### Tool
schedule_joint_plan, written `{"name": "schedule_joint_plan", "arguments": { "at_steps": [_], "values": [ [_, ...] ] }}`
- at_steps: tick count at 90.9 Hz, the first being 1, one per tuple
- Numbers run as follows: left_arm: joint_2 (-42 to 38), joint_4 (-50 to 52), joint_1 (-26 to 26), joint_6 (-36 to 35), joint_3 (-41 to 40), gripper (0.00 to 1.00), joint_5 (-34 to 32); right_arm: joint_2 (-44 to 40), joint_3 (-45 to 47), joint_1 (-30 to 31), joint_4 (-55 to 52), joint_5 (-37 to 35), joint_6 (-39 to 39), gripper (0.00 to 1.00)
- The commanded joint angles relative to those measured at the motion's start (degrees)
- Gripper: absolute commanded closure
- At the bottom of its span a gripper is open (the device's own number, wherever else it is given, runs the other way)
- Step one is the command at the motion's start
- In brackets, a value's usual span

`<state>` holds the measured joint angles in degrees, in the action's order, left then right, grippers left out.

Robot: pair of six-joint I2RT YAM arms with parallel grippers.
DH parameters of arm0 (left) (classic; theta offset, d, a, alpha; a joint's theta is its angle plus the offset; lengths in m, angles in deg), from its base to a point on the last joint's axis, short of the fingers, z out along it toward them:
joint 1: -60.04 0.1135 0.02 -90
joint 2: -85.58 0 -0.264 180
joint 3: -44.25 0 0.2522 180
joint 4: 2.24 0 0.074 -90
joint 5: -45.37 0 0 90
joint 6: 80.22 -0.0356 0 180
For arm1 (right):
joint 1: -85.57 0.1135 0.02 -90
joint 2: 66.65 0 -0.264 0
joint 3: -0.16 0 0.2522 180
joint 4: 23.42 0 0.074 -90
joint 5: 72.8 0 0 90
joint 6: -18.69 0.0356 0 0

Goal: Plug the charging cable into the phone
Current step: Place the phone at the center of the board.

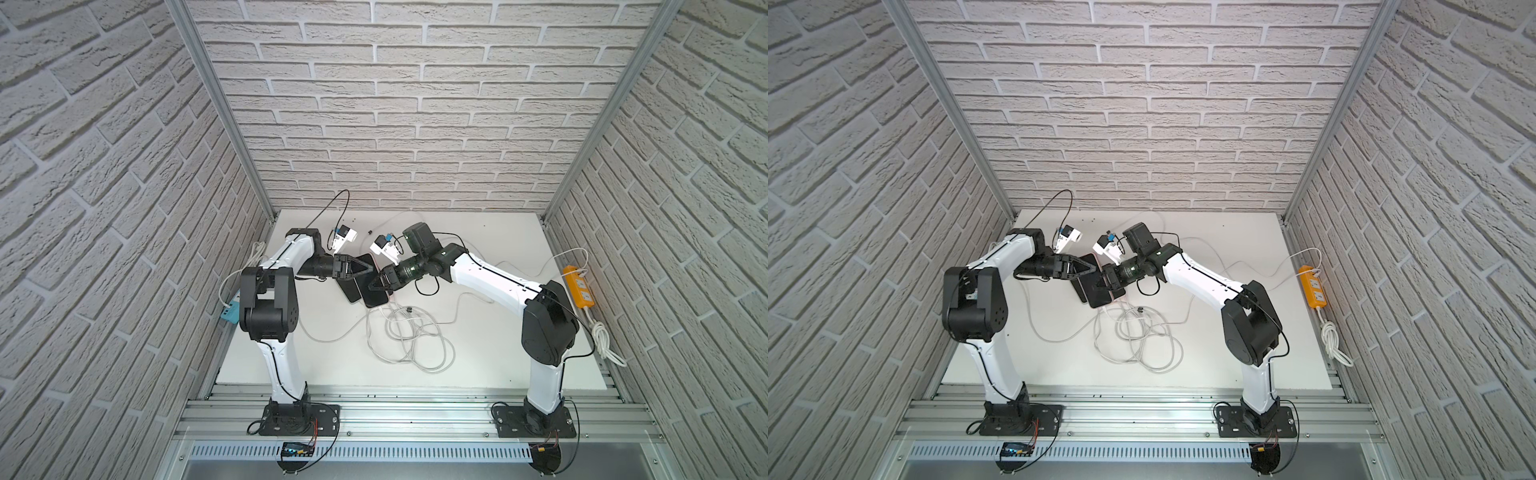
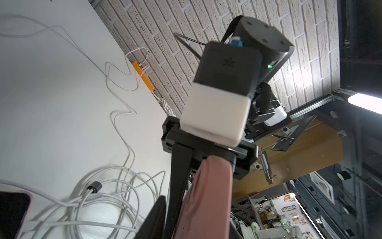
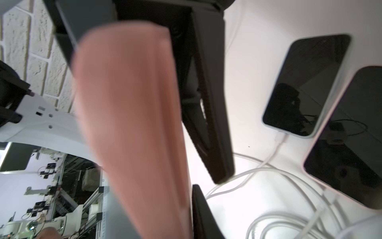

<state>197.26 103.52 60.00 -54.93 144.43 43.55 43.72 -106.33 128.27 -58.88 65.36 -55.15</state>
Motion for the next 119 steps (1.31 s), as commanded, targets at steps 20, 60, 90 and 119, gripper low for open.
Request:
{"name": "schedule_joint_plan", "arguments": {
  "at_steps": [20,60,90,119],
  "values": [
    [-12.6,11.4,1.4,-11.5,-5.5,0.02,9.3,-4.2,0.9,-0.4,-0.7,1.2,-3.4,0.97],
    [-29.8,11.5,17.9,-47.6,-16.9,0.02,9.2,-2.5,0.0,-9.3,-7.9,-2.8,0.9,0.97],
    [-40.5,11.7,27.4,-74.4,-16.2,0.01,9.1,2.4,-5.4,-11.3,-14.8,-7.0,-3.8,0.97],
    [-38.3,11.8,31.2,-73.5,4.5,0.01,9.1,11.6,-11.5,-12.9,-18.7,-6.9,-4.2,0.97]
  ]
}}
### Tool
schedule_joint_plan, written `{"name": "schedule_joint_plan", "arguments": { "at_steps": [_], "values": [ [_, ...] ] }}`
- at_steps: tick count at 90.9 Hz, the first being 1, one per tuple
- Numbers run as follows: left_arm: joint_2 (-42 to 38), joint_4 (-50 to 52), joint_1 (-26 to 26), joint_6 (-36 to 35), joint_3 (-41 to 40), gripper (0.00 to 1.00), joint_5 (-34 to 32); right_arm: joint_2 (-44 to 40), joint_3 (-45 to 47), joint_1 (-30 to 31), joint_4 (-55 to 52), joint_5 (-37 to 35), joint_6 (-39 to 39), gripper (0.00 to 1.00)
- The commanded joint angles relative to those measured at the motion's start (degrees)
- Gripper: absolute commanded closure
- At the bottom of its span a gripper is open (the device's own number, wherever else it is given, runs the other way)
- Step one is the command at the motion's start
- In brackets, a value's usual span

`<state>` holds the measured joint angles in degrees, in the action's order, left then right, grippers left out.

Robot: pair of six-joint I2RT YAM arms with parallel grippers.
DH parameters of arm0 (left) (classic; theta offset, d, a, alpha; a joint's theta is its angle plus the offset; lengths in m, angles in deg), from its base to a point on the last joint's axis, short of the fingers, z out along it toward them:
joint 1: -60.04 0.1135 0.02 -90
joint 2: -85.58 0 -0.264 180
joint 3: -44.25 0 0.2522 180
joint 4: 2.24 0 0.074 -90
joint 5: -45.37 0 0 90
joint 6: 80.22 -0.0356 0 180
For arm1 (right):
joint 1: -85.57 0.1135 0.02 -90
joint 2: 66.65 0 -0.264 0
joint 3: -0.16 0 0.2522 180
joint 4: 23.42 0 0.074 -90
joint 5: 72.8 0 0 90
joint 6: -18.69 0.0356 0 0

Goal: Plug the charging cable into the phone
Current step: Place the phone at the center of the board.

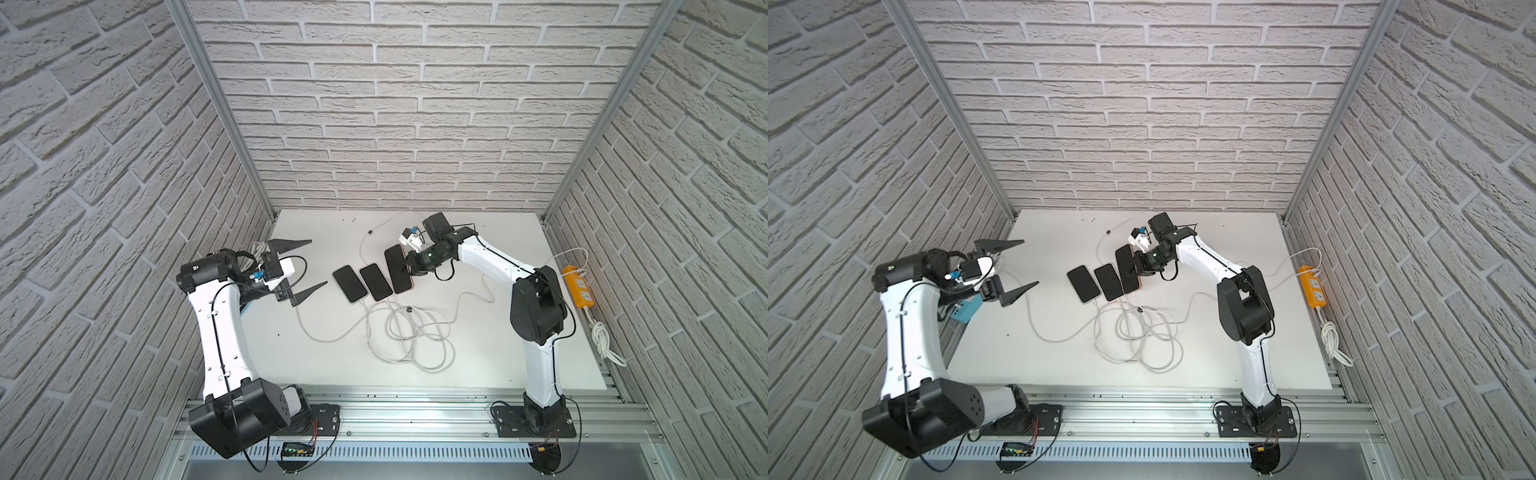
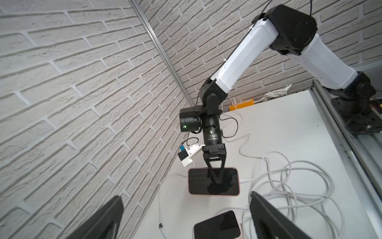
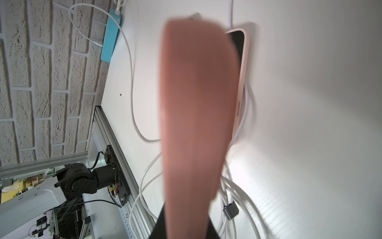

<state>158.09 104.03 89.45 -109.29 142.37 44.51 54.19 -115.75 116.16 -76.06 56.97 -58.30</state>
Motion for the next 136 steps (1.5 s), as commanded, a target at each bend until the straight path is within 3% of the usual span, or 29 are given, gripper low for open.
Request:
{"name": "schedule_joint_plan", "arguments": {
  "at_steps": [1,13,33,76,85,98,103,122,136],
  "values": [
    [0.9,11.2,2.1,-19.5,7.3,0.02,8.1,1.4,-2.2,-0.9,-1.6,1.6,-1.0,0.97],
    [3.3,11.2,2.4,-19.2,18.0,0.01,8.1,4.0,-3.8,-1.3,-3.1,1.9,-1.8,0.97],
    [1.4,10.8,0.2,-18.5,25.7,0.01,8.3,6.6,-4.7,-2.7,-2.5,2.2,-1.1,0.97],
    [3.9,10.8,0.6,-21.5,35.5,0.01,8.2,20.0,-17.4,-5.3,-8.5,3.2,2.1,0.93],
    [3.8,10.8,0.4,-20.7,36.6,0.01,8.2,21.6,-19.1,-5.8,-9.4,2.0,2.6,0.80],
    [3.5,10.8,0.4,-21.0,35.5,0.01,8.2,21.5,-20.1,-6.8,-11.2,-0.7,2.8,0.42],
    [3.8,10.8,0.3,-21.7,34.2,0.01,8.2,20.2,-20.2,-7.5,-12.5,-3.7,2.5,0.33],
    [2.3,10.6,1.6,-31.1,29.3,0.02,8.2,7.4,-15.1,-9.4,-14.8,-13.8,1.8,0.26],
    [4.8,9.3,5.8,-26.7,46.7,0.02,8.1,-5.5,-1.8,-9.4,-8.1,-14.7,3.0,0.26]
  ]
}}
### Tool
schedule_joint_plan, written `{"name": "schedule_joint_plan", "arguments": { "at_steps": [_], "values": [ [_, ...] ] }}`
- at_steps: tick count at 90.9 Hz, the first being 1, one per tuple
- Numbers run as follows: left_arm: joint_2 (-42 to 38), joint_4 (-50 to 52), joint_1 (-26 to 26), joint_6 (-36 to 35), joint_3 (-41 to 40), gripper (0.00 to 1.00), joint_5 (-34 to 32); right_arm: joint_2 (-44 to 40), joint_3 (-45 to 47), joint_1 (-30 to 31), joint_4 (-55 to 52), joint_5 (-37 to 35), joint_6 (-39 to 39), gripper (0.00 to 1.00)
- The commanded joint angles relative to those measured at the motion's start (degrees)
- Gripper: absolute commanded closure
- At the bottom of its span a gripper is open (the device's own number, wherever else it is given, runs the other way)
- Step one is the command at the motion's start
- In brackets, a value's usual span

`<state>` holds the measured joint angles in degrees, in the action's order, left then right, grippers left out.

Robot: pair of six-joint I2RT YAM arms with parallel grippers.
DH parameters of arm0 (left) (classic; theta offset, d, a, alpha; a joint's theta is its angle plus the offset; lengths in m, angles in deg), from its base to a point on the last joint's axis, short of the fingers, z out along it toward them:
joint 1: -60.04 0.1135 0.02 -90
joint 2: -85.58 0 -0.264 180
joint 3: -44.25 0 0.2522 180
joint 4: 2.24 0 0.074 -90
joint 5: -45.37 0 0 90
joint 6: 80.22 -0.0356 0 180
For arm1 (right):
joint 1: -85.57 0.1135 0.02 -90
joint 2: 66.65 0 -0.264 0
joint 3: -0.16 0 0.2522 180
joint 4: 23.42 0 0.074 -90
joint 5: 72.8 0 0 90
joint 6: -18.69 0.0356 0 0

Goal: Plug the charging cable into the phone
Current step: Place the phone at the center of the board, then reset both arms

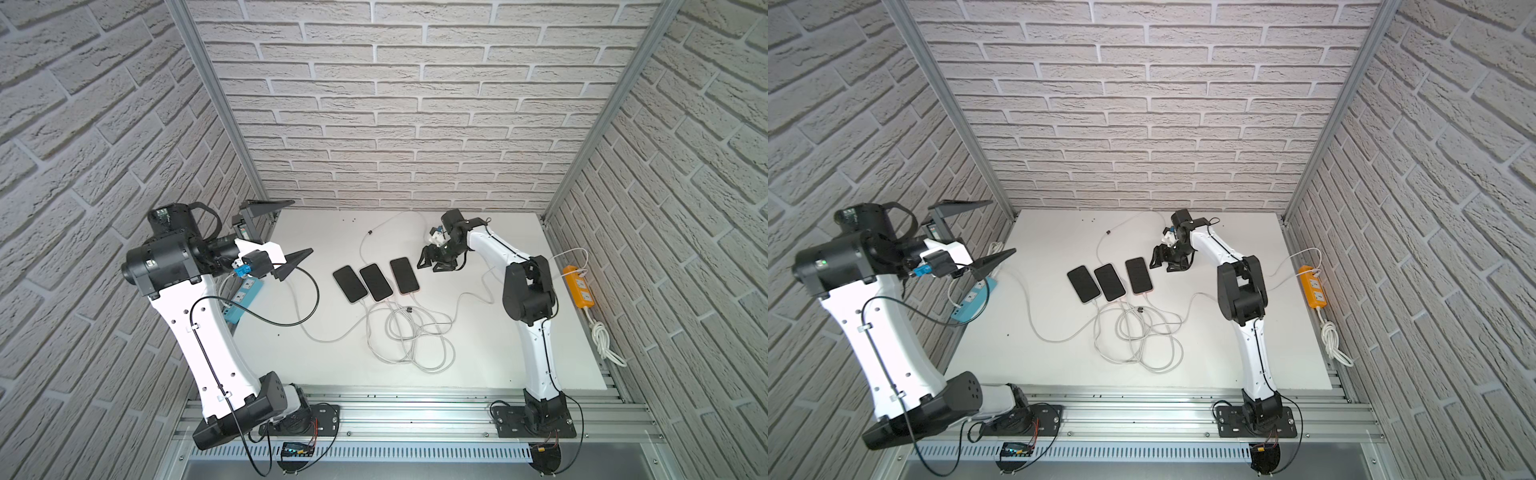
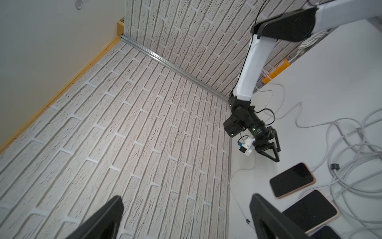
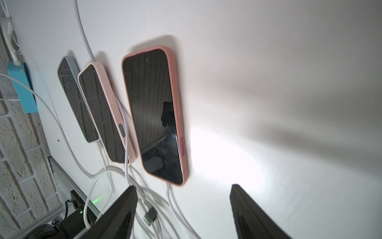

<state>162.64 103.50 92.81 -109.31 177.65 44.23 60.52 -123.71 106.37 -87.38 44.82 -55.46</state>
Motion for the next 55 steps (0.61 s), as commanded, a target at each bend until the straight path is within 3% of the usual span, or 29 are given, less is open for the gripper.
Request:
{"name": "schedule_joint_plan", "arguments": {
  "at_steps": [1,11,17,24,35,39,46,55],
  "values": [
    [0.6,8.5,2.5,-24.5,12.8,0.01,8.4,-12.4,6.8,0.4,3.4,-2.3,0.1,0.26],
    [0.8,-13.9,0.7,4.4,20.5,0.01,7.4,-17.2,11.7,0.4,3.9,-1.3,0.6,0.26],
    [-0.3,-28.9,-5.3,19.3,23.0,0.02,0.8,-18.7,13.1,0.4,3.7,-1.1,0.8,0.26],
    [-0.2,-41.8,-15.0,29.5,24.5,0.01,-8.5,-19.9,13.4,0.4,3.7,-1.0,1.2,0.26],
    [2.6,-48.1,-27.2,40.7,26.6,0.01,-27.1,-20.9,13.4,0.5,4.9,-0.3,2.7,0.26],
    [1.8,-53.9,-31.3,52.1,21.6,0.02,-34.8,-21.3,13.6,0.5,5.7,0.1,3.2,0.26],
    [-1.9,-67.9,-37.3,77.1,7.6,0.02,-54.3,-22.1,14.4,0.6,7.3,0.1,4.0,0.26],
    [-11.6,-90.3,-41.8,102.1,-21.5,0.01,-81.6,-22.7,14.7,0.6,7.8,-0.5,3.8,0.26]
  ]
}}
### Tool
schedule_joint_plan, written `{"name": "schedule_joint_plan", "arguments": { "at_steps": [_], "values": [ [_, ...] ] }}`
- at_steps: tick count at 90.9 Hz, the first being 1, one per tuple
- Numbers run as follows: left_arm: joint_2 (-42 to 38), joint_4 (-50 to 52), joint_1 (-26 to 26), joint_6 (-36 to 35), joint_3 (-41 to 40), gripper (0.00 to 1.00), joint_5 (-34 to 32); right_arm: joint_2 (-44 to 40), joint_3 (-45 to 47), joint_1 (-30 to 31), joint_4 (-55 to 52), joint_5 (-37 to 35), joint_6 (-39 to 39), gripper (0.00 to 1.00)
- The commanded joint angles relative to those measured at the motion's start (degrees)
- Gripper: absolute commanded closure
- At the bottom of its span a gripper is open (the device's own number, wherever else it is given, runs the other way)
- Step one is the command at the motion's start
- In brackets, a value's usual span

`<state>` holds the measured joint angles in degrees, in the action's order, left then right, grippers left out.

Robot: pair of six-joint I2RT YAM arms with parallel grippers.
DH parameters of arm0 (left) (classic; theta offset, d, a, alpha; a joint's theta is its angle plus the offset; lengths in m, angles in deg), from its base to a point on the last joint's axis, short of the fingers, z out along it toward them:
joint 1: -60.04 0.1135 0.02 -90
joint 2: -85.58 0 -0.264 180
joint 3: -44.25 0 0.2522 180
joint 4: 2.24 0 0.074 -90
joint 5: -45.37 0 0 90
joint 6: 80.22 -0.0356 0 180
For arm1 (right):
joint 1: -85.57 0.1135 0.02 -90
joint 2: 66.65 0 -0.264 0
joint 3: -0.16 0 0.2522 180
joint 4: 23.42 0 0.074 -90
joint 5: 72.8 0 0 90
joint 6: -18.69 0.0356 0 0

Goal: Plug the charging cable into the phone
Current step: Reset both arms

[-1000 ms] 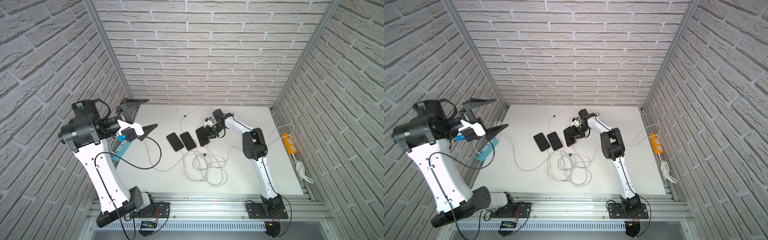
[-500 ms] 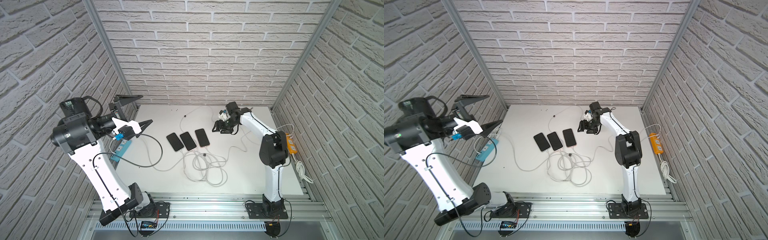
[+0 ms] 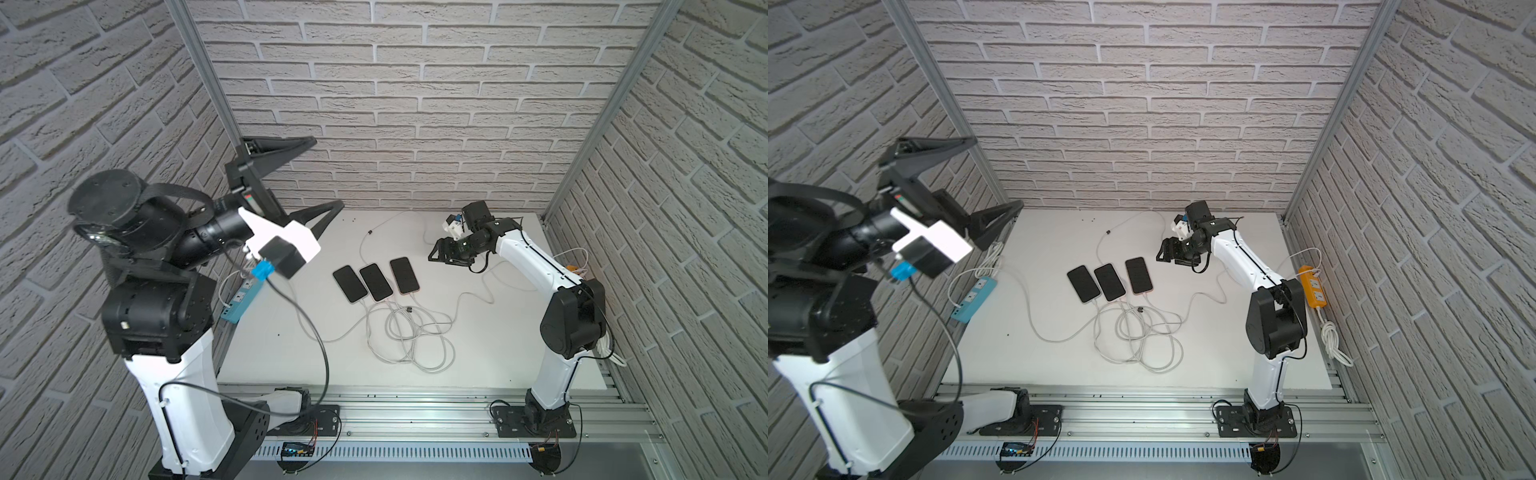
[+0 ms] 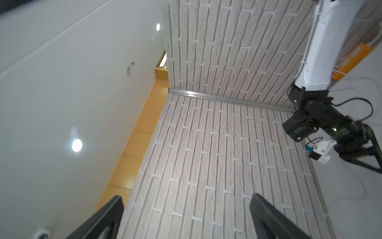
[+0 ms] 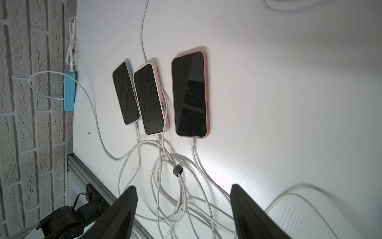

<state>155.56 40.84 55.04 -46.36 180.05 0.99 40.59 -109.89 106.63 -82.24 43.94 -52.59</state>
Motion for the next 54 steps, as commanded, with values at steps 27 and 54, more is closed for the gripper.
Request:
{"name": "schedule_joint_plan", "arguments": {
  "at_steps": [27,54],
  "values": [
    [-24.4,-44.1,-4.3,60.3,-82.3,0.02,-66.5,-6.2,9.9,1.3,7.6,-8.4,0.9,0.21],
    [-20.9,-52.6,7.1,64.4,-103.0,0.02,-55.7,-16.6,25.6,1.3,17.6,-20.4,2.0,0.15]
  ]
}}
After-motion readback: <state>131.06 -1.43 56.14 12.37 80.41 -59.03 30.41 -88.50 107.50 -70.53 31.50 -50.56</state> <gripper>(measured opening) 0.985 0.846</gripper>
